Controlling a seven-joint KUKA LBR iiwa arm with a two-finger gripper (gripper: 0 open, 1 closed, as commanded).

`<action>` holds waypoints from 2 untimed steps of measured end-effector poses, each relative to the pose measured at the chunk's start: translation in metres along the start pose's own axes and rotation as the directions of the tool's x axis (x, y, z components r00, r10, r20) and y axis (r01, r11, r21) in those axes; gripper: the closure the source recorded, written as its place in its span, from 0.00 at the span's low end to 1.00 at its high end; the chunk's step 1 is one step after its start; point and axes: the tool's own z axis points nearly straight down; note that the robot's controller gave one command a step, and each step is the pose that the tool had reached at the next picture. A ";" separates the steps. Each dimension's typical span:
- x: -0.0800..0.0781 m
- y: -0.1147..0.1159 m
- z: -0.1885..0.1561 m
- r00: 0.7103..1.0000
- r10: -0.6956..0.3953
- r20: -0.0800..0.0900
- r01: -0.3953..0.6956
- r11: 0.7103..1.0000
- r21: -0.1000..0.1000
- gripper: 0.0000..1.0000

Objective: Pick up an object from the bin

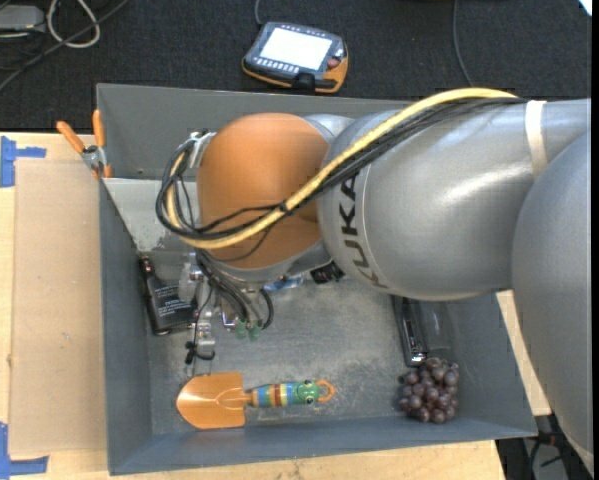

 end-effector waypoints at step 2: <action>0.044 -0.045 0.146 0.990 -0.138 0.013 0.138 0.990 -0.003 0.00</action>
Offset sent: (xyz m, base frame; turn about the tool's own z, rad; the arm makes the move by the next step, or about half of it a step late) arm -0.0482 -0.0476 -0.1495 -0.1432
